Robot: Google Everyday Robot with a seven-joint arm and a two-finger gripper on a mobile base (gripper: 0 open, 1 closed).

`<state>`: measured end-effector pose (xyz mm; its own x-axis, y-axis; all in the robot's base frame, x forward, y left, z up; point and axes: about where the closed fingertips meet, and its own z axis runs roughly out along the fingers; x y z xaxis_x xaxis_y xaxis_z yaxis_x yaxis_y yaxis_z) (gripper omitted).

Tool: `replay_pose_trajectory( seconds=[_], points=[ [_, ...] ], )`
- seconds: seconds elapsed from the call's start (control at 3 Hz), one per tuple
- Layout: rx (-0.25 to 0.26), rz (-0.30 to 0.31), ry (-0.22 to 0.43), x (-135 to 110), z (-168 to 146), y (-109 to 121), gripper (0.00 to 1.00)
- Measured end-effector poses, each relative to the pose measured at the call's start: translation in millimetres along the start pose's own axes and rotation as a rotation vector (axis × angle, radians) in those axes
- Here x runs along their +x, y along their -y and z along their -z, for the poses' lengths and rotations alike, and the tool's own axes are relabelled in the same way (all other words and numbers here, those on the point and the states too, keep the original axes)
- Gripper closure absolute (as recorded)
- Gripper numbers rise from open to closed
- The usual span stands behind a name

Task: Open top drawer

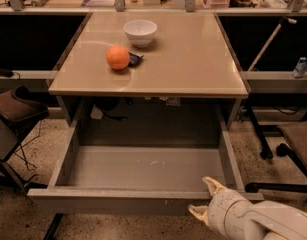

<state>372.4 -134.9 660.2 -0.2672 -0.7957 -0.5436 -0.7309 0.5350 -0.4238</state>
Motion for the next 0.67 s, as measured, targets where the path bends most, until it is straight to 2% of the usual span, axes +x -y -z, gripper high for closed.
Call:
replay_pose_trajectory(
  seconds=[0.33, 0.67],
  points=[
    [0.0, 0.0, 0.0, 0.0, 0.0, 0.0, 0.0],
    [0.0, 0.0, 0.0, 0.0, 0.0, 0.0, 0.0]
  ],
)
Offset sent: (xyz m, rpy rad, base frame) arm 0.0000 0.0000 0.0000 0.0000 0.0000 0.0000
